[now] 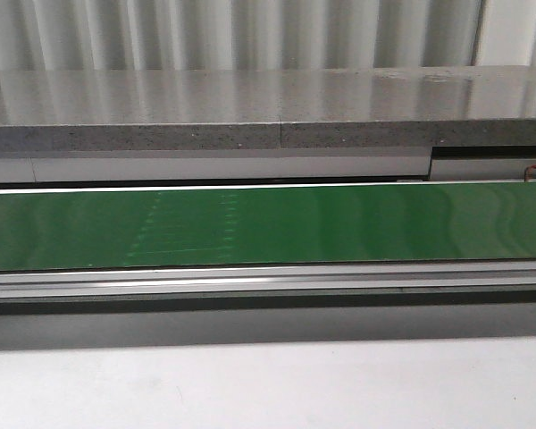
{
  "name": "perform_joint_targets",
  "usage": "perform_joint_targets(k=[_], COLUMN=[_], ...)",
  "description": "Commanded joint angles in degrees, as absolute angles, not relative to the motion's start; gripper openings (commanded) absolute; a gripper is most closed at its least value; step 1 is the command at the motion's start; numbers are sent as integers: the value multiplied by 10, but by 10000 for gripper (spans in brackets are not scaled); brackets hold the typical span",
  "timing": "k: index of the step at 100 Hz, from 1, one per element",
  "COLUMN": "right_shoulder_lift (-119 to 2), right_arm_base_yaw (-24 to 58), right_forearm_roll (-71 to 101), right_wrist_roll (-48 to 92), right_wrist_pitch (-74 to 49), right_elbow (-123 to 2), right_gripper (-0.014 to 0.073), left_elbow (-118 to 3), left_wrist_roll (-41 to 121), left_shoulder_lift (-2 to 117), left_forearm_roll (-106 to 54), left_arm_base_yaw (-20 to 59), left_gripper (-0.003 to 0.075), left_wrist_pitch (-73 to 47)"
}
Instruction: Move button from right to left
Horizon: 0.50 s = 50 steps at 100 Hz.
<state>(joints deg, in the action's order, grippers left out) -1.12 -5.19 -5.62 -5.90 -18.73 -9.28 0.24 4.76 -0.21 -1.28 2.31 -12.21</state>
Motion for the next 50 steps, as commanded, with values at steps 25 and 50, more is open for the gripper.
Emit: perform_joint_targets(k=[25, 50], right_shoulder_lift=[-161, -226], right_arm_base_yaw=[-56, -55], right_forearm_roll=[-56, -38], right_wrist_roll=[-60, -60], right_wrist_pitch=[-309, -372], right_elbow=[-290, -350], right_gripper=[-67, -67], left_elbow=[24, 24], left_wrist_roll=[43, 43], left_shoulder_lift=[-21, -21], left_forearm_roll=[-15, -15], left_arm_base_yaw=[22, 22], left_gripper=[-20, -20], left_wrist_pitch=[-79, -79])
